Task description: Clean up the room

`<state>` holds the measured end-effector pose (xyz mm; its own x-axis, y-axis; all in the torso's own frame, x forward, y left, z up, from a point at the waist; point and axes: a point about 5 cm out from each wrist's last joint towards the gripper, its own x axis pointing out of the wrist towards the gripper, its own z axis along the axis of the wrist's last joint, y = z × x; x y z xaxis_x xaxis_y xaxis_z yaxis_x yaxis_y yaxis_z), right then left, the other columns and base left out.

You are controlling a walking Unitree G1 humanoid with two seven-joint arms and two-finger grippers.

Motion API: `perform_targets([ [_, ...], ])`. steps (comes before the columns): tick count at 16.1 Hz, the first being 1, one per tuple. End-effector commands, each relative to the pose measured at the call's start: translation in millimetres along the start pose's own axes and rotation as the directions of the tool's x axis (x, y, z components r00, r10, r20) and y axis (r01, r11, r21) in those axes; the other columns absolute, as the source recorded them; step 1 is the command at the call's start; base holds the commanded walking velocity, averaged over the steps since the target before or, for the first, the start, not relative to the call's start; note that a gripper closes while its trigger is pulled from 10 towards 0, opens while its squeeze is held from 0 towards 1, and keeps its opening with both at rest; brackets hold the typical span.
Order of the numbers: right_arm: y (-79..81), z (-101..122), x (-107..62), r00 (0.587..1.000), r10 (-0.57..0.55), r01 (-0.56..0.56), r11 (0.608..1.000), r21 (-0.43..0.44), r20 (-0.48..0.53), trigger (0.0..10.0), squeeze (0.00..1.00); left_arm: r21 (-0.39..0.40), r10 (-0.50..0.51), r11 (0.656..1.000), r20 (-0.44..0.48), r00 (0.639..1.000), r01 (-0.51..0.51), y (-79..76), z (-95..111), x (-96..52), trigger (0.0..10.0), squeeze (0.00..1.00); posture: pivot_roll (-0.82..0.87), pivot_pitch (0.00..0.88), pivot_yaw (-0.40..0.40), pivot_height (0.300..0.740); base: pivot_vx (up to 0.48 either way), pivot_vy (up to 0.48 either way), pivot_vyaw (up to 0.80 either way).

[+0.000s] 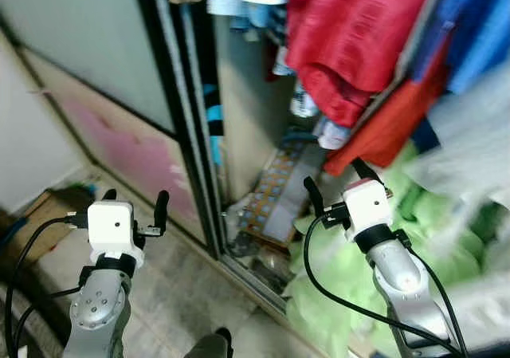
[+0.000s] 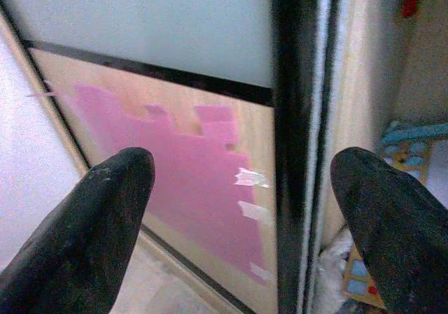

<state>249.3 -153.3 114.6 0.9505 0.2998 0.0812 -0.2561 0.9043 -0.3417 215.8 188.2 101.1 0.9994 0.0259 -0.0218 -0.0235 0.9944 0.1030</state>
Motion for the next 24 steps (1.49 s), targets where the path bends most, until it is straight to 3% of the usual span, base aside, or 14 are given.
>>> perform_targets([
  [1,-0.8,-2.1,3.9,1.0,0.003,-0.002,0.999,0.038,-0.012,10.0,0.0,0.005,-0.008,1.0,0.015,1.0,0.008,-3.3,3.9,2.3,10.0,0.0,0.03,0.011,-0.007,0.74,0.0,0.0,0.8],
  [3,-5.4,-12.9,7.3,0.996,-0.038,0.05,0.987,0.152,-0.081,10.0,0.0,0.0,-0.029,1.0,-0.055,0.998,0.029,-8.6,-0.1,1.6,10.0,0.0,0.03,0.003,-0.008,0.74,0.0,0.0,0.8],
  [5,-11.8,-19.5,6.7,0.988,-0.088,0.113,0.973,0.201,-0.127,10.0,0.0,-0.02,-0.032,0.999,-0.053,0.998,0.031,-9.6,-0.8,0.9,10.0,0.0,0.03,0.014,-0.008,0.74,0.0,0.0,0.8],
  [10,-10.4,-14.4,11.1,0.992,-0.068,0.09,0.974,0.207,-0.107,10.0,0.0,-0.035,-0.001,0.999,-0.042,0.999,0.0,-9.2,2.7,3.4,10.0,0.0,0.02,0.034,0.007,0.74,0.0,0.0,0.8],
  [12,-6.1,-12.4,13.9,0.995,-0.03,0.051,0.973,0.227,-0.098,10.0,0.0,-0.023,0.086,0.996,0.015,0.996,-0.085,-7.4,9.0,3.7,10.0,0.0,0.01,0.037,0.008,0.74,0.0,0.0,0.8],
  [14,-3.0,-11.7,13.8,0.996,-0.005,0.025,0.976,0.215,-0.091,10.0,0.0,0.001,0.019,1.0,-0.026,0.999,-0.019,-13.7,7.1,4.5,10.0,0.0,0.01,0.041,0.008,0.74,0.0,0.0,0.8],
  [24,-2.4,-11.9,11.9,0.996,0.025,-0.007,0.979,0.205,-0.086,10.0,0.0,0.004,0.067,0.998,-0.02,0.998,-0.067,-12.5,5.7,2.0,10.0,0.0,0.01,0.04,-0.001,0.74,0.0,0.0,0.8],
])
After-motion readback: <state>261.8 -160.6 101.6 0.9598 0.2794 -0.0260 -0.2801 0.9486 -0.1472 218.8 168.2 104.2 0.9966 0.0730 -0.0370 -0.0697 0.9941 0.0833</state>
